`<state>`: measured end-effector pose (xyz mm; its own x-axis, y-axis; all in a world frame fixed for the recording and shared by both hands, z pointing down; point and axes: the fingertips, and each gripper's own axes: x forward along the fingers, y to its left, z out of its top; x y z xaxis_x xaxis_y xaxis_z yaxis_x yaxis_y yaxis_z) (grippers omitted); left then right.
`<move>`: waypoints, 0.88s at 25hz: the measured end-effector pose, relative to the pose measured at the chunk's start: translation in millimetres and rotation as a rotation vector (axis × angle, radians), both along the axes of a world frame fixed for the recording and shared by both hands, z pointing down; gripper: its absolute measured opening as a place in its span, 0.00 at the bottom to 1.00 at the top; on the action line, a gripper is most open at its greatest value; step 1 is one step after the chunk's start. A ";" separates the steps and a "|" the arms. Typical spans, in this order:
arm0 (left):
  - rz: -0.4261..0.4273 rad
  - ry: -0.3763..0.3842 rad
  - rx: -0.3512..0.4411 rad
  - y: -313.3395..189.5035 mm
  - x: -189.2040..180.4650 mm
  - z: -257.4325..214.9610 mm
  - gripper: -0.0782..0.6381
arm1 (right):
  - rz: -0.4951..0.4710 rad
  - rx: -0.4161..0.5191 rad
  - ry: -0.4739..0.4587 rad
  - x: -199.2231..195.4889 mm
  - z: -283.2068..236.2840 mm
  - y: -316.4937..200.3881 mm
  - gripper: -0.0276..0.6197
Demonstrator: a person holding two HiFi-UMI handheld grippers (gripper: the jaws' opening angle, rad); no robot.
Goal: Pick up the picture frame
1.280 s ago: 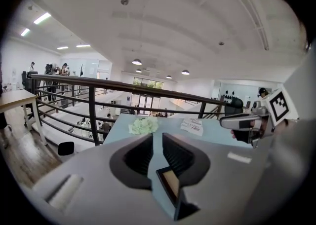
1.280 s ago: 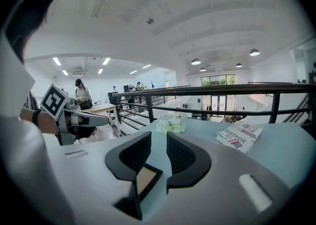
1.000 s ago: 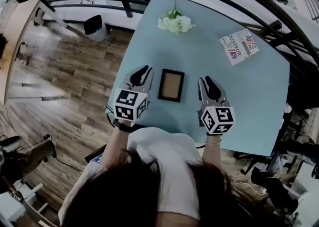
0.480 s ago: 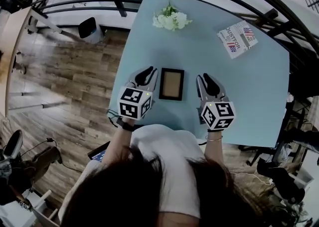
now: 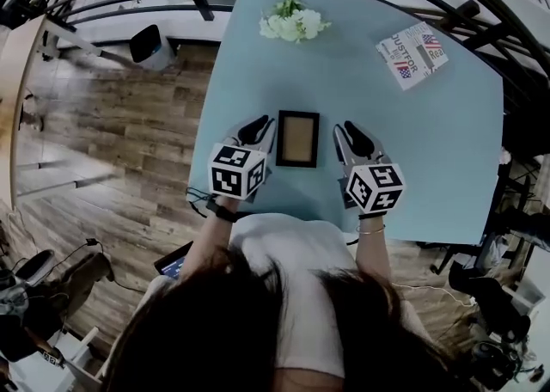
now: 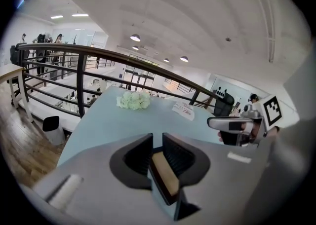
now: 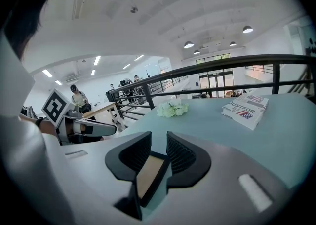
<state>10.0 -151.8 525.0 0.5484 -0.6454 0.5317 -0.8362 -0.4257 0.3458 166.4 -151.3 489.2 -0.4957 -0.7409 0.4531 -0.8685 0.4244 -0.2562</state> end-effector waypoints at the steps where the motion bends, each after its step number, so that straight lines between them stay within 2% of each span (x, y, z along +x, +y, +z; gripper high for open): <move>1: 0.000 0.002 -0.011 1.0 0.9 3.7 0.19 | -0.004 -0.012 -0.003 -1.6 4.9 0.7 0.15; 11: 0.023 -0.006 -0.083 2.6 9.5 34.2 0.19 | -0.029 -0.122 -0.004 -10.0 52.3 1.3 0.15; 22: 0.031 -0.001 -0.211 12.3 18.8 78.0 0.19 | -0.028 -0.289 -0.071 -16.2 103.4 5.2 0.15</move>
<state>28.8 -139.6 603.0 0.5655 -0.5026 0.6539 -0.8243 -0.3689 0.4294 150.2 -146.1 592.6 -0.5517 -0.5719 0.6071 -0.8333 0.3481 -0.4294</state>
